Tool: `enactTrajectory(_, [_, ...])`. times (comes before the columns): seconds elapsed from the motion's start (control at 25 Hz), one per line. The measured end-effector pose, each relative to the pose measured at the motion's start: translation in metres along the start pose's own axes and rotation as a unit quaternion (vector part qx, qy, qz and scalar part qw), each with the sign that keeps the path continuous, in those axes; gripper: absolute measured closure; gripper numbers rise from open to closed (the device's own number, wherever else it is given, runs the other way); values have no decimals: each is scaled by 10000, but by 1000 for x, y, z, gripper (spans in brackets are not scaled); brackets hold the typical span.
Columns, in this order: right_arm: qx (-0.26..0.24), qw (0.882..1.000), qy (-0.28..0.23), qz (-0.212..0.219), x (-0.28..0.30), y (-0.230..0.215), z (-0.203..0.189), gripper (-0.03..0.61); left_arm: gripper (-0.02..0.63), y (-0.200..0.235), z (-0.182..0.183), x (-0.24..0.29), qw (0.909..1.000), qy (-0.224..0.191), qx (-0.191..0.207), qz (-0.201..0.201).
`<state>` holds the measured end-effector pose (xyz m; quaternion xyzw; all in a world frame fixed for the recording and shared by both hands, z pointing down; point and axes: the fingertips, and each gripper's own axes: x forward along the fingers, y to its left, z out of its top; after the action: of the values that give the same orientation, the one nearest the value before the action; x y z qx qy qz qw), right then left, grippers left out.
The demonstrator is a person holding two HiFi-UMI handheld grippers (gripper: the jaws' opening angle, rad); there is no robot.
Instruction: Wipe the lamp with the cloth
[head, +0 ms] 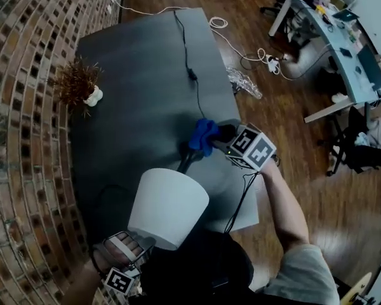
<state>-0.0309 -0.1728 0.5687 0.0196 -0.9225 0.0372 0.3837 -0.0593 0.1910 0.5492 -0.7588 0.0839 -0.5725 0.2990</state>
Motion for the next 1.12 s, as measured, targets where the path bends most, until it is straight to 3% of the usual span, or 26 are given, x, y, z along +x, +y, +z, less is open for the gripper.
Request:
enactTrajectory(0.16, [-1278, 9912, 200, -285, 9, 34, 64, 499, 563, -3, -3, 1, 9998, -13, -183, -31])
enactTrajectory(0.28, [-2240, 9721, 683, 152, 68, 76, 59, 499, 561, -2, -8, 0, 9998, -48, -93, -149])
enactTrajectory(0.4, [-2008, 9644, 1430, 958, 126, 91, 3, 499, 540, -14, -8, 0, 9985, -111, -25, -543])
enactTrajectory(0.48, [-1834, 9637, 1652, 1014, 136, 79, -18, 499, 536, -10, -12, 0, 9981, -146, -184, -564])
enactTrajectory(0.64, [-1706, 9721, 1601, 147, 144, 30, -13, 497, 535, 36, -18, -5, 9988, -229, -433, -34])
enactTrajectory(0.76, [-1317, 9758, 1283, -1185, 141, -34, -17, 499, 504, 80, -13, -9, 9952, -507, -816, 190])
enactTrajectory(0.8, [-980, 9783, 876, -1603, 131, -58, -13, 499, 501, 96, -13, -10, 9935, -594, -932, 282])
enactTrajectory(0.88, [277, 9772, -595, -2020, 87, -101, 12, 499, 500, 131, -19, -12, 9882, -769, -1233, 486])
enactTrajectory(0.92, [956, 9621, -1474, -2086, 53, -120, 27, 499, 500, 152, -24, -12, 9839, -863, -1448, 591])
enactTrajectory(1.0, [1766, 9105, -2959, -2288, -33, -145, 57, 499, 500, 195, -39, -10, 9730, -1021, -1927, 758])
enactTrajectory(1.08, [1971, 8616, -3852, -2654, -116, -152, 70, 499, 500, 238, -59, -4, 9613, -1087, -2379, 867])
enactTrajectory(1.12, [1997, 8437, -4084, -2856, -147, -149, 68, 499, 500, 259, -70, 1, 9559, -1077, -2581, 900])
